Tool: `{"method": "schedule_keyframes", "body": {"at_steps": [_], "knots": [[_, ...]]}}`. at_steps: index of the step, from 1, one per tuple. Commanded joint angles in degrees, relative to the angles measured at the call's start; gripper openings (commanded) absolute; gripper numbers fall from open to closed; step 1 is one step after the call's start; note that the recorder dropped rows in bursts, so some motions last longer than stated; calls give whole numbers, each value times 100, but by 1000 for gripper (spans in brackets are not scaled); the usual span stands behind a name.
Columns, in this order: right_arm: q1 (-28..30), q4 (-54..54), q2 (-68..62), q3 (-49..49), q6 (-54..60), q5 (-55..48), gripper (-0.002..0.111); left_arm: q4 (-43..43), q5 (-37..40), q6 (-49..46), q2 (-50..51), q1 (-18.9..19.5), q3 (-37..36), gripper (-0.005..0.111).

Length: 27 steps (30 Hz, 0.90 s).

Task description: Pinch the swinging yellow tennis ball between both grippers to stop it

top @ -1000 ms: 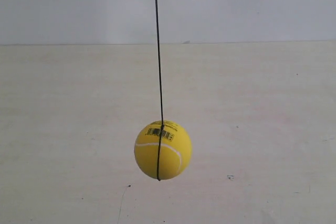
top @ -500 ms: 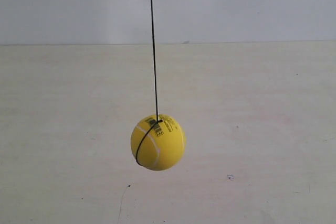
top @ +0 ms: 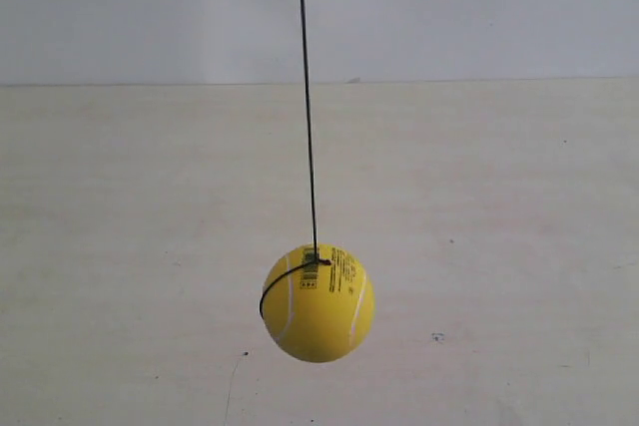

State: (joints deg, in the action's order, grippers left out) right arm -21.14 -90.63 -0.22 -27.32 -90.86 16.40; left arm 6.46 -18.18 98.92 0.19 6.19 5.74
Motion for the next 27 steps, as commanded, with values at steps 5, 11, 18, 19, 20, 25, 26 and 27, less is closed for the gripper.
{"method": "schedule_keyframes", "body": {"at_steps": [5,11,18,19,20,25,26,27], "knots": [[-2,-5,22,-13,-28,-15,0,-28,946,51,-19,17,-574,5],[-2,-5,22,-13,-28,-15,0,-28,1938,51,-19,17,-574,5],[-2,-5,22,-13,-28,-15,0,-28,2257,51,-19,17,-574,5],[-2,-5,22,-13,-28,-15,0,-28,2312,51,-19,17,-574,5],[-2,-5,22,-13,-28,-15,0,-28,2429,51,-19,17,-574,5],[-2,-5,22,-13,-28,-15,0,-19,3635,-6,-19,17,-574,5],[-2,-5,22,-13,-28,-15,0,-19,3609,-76,-19,17,-574,5],[-2,-5,22,-13,-28,-15,0,-19,3609,-136,-19,17,-574,5]]}}
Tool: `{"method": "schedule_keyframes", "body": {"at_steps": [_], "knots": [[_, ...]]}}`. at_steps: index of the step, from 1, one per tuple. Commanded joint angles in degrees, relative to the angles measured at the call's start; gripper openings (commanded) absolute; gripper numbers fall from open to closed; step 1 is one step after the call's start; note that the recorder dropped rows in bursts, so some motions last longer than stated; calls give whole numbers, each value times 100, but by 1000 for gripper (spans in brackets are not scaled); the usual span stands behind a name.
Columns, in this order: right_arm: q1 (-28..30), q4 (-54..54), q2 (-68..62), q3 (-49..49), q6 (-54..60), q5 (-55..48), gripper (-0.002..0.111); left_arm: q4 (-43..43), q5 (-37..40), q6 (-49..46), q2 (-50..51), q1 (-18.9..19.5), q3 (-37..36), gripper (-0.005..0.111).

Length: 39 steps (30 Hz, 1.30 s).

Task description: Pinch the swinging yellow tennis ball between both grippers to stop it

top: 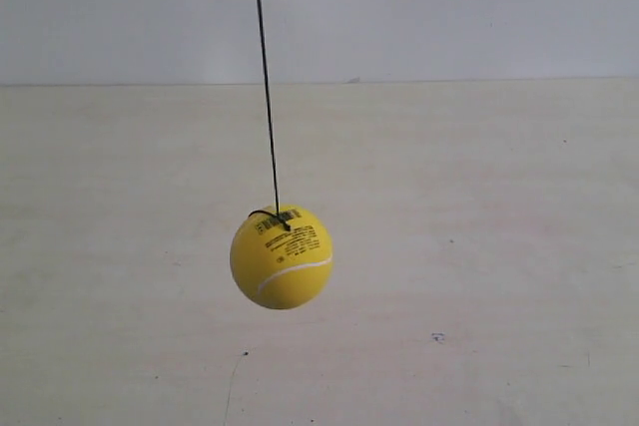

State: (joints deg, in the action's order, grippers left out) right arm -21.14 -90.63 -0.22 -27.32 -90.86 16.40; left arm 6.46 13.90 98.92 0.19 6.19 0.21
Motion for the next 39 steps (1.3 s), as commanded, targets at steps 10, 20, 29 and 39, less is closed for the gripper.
{"method": "schedule_keyframes", "body": {"at_steps": [10,20,29,39], "knots": [[-2,-5,22,-13,-28,-59,0,-53,411,-434,-19,17,-21,5],[-2,-5,22,-13,-28,-47,0,-159,464,-4049,-19,-5,-21,5],[-2,-5,22,-13,-28,-47,0,-159,464,-9514,-19,-5,-21,5],[-2,-5,22,-13,-28,-47,0,-159,395,-11188,-19,-5,-21,5]]}}
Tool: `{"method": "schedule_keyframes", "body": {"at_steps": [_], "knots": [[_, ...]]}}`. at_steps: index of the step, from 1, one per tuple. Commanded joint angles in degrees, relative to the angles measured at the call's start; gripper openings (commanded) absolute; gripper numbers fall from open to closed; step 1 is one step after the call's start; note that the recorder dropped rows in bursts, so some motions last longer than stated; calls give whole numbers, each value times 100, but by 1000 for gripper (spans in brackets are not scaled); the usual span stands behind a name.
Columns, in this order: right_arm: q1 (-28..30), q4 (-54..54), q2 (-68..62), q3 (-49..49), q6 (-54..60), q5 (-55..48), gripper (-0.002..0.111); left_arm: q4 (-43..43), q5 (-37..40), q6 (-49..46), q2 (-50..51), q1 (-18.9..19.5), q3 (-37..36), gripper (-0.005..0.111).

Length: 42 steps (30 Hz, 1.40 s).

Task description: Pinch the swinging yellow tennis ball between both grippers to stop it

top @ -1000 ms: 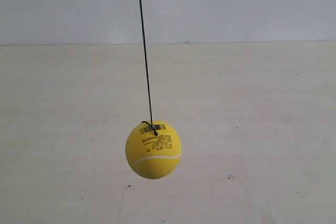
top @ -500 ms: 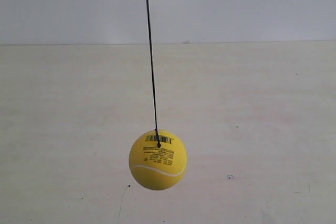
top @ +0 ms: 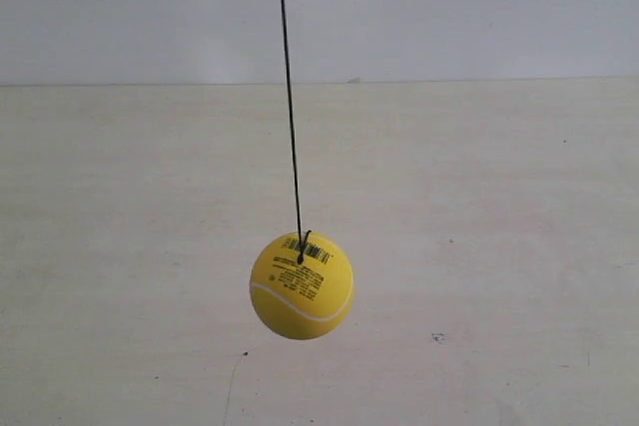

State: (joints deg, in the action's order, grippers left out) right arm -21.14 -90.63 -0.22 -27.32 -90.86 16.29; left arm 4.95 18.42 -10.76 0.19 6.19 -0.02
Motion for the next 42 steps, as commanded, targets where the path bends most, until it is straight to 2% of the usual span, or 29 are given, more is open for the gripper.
{"method": "schedule_keyframes", "body": {"at_steps": [1,25,31,36,39,42], "knots": [[-2,-5,22,-13,-28,-36,0,-8,-57,-221,-19,-5,2,5],[-85,141,22,-13,-70,-138,0,-8,-55,-221,-19,-5,2,5],[-57,1517,22,-13,-70,-276,0,-8,-55,-221,-19,-5,2,5],[-57,3593,22,-13,238,-627,0,-8,-55,-221,-19,-5,2,5],[-57,5055,22,-13,1075,-834,0,-8,-55,-221,-19,-5,2,5],[-57,6130,22,0,2495,-836,0,-8,-55,-221,-19,-5,2,5]]}}
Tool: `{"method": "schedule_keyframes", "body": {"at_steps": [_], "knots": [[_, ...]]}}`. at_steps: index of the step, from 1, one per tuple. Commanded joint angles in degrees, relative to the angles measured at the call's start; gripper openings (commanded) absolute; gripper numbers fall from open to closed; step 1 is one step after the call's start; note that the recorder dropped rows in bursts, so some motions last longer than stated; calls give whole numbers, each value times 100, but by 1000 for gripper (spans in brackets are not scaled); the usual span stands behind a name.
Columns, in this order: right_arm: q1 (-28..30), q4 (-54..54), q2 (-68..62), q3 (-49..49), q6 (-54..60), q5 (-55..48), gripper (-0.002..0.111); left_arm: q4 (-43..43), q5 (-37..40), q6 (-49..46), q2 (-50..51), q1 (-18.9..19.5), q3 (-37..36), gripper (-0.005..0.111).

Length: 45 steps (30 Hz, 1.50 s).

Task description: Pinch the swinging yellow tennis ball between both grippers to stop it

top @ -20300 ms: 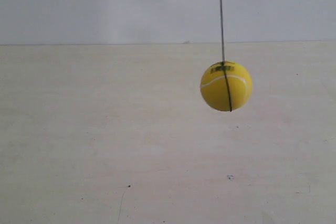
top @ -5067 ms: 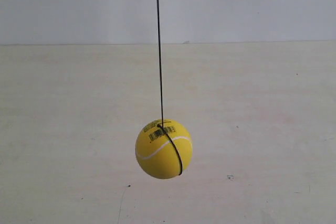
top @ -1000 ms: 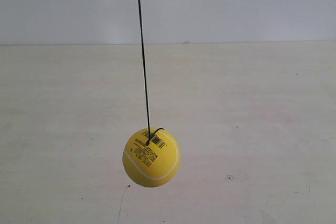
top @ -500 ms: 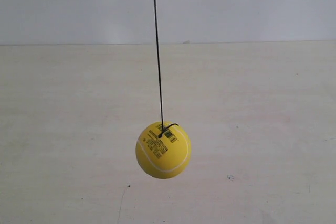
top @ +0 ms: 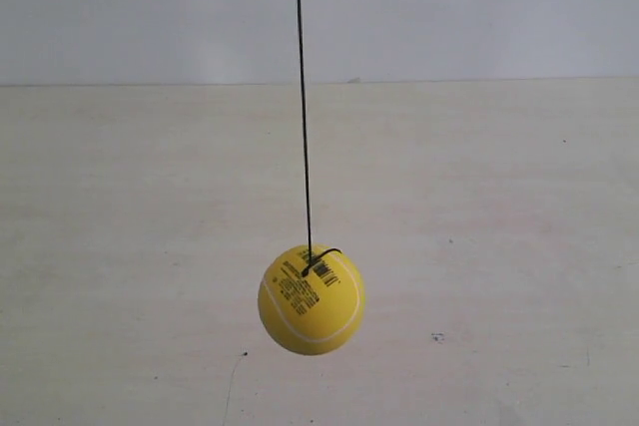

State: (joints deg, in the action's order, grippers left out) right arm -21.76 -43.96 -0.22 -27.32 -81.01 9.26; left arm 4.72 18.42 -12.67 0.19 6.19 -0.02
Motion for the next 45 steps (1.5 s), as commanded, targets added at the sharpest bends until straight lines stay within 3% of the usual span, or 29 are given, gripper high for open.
{"method": "schedule_keyframes", "body": {"at_steps": [1,6,13,19,21,23,29,35,45], "knots": [[5,1872,22,0,2069,-133,0,16,-55,-30,-19,-5,2,5],[5,4625,22,359,5208,526,0,16,-55,-30,-19,-5,2,5],[5,4725,22,1539,6208,2023,0,16,-55,-30,-19,-5,2,5],[375,4807,22,2575,6504,2044,0,16,-55,-30,-19,-5,2,5],[707,4807,22,2732,6504,1839,0,16,-55,-30,-19,-5,2,5],[1057,4819,22,2732,6588,790,0,16,-55,-30,-19,-5,2,5],[1990,4781,22,2732,7149,-805,0,16,-55,-30,-19,-5,2,5],[2125,4020,22,2732,7770,-2235,0,16,-55,-30,-19,-5,2,5],[2125,3891,22,2732,8279,-2801,0,16,-55,-30,-19,-5,2,5]]}}
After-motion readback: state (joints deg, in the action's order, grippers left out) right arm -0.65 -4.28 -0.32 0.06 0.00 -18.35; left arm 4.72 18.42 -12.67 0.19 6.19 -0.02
